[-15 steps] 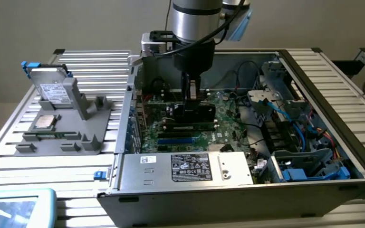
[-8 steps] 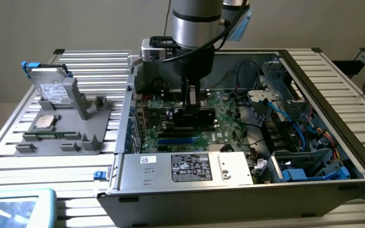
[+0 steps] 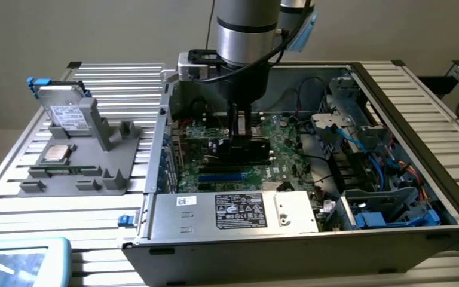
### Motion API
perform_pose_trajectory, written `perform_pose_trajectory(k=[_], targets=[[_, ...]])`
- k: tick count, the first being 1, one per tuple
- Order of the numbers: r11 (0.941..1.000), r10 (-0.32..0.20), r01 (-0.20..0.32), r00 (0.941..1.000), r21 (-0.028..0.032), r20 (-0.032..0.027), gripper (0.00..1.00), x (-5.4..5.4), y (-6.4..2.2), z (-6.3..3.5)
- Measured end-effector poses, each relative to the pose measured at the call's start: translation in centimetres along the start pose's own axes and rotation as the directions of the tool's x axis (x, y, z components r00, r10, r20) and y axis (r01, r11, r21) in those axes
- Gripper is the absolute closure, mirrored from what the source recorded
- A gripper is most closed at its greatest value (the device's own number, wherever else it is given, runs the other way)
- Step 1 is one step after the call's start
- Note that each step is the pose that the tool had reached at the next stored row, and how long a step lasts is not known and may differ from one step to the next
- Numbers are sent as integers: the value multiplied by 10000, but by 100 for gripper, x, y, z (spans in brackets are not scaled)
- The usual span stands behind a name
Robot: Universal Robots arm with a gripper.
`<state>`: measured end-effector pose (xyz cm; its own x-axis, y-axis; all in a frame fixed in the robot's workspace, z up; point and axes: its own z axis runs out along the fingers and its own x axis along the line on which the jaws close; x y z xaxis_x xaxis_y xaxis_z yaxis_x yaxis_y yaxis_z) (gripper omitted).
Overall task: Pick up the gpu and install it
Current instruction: 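Insert the gpu into the slot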
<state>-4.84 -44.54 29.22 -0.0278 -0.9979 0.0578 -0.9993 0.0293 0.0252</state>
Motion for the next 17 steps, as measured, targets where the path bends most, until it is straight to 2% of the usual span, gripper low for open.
perform_pose_trajectory(k=[5, 17], targets=[[10000, 1, -1, 10000, -16, 0, 73, -3, 14, 53], [10000, -1, 1, 10000, -26, 3, 73, -3, 36, 73]])
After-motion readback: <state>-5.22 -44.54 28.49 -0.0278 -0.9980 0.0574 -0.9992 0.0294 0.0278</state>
